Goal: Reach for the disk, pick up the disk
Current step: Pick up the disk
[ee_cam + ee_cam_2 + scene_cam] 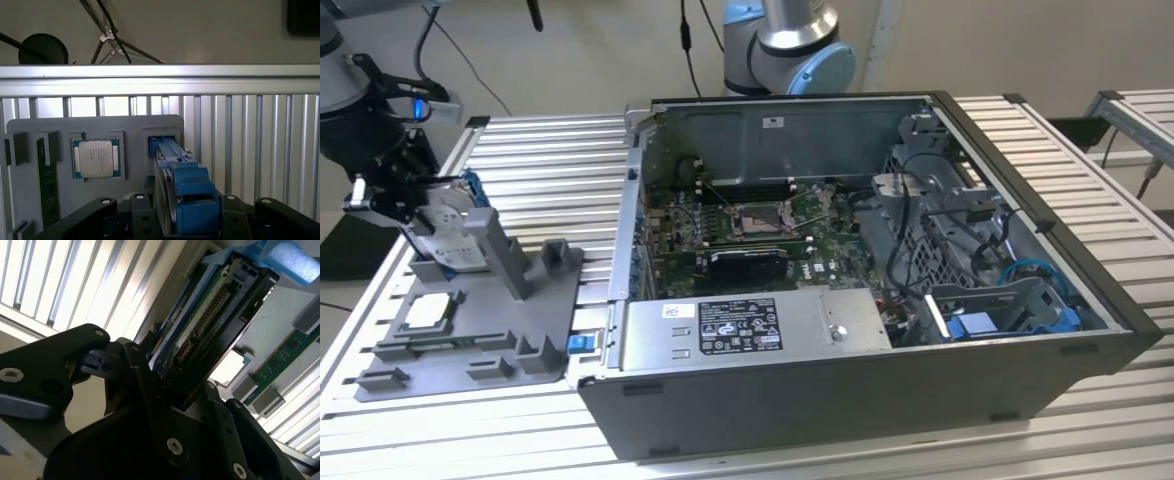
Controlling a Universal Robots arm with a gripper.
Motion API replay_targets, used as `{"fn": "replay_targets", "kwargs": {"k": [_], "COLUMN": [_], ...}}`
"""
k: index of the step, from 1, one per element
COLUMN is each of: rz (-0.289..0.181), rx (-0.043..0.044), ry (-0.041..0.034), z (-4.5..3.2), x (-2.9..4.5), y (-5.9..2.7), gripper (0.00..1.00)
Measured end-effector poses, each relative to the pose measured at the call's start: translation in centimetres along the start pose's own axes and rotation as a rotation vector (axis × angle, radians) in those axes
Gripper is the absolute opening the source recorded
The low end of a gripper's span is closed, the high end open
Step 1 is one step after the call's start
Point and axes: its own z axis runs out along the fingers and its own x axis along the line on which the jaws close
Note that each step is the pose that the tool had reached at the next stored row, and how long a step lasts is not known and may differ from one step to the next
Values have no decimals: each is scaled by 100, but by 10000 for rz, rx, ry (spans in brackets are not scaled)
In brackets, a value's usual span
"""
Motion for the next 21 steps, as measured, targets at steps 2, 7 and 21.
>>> {"fn": "replay_targets", "kwargs": {"k": [2, 7, 21], "rz": [1, 1, -3], "rx": [0, 1, 5], "ry": [-4, -4, 110], "z": [0, 1, 0], "x": [-1, -1, -2], "y": [0, 1, 1], "gripper": [0, 0, 0]}}
